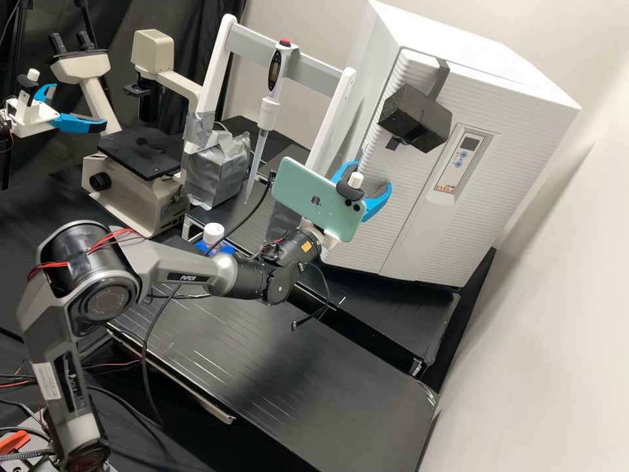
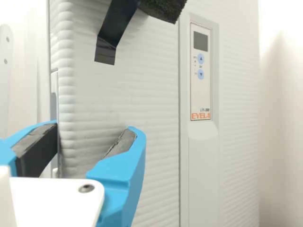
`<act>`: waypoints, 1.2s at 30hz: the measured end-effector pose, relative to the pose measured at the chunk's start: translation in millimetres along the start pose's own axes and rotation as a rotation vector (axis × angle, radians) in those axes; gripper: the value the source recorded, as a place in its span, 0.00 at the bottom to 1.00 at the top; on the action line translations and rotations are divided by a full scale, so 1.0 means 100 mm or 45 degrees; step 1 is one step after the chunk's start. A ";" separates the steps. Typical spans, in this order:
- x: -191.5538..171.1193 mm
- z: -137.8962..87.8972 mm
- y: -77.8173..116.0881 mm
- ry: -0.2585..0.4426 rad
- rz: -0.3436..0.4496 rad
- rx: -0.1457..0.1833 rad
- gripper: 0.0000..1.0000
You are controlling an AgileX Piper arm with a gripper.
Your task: Open the door
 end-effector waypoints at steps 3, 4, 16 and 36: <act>-0.12 0.03 0.04 0.007 0.030 0.008 0.00; -0.16 0.06 0.03 -0.007 0.035 0.016 0.00; -0.55 0.27 0.11 -0.058 0.172 0.082 0.00; -0.81 0.54 0.26 -0.118 0.345 0.097 1.00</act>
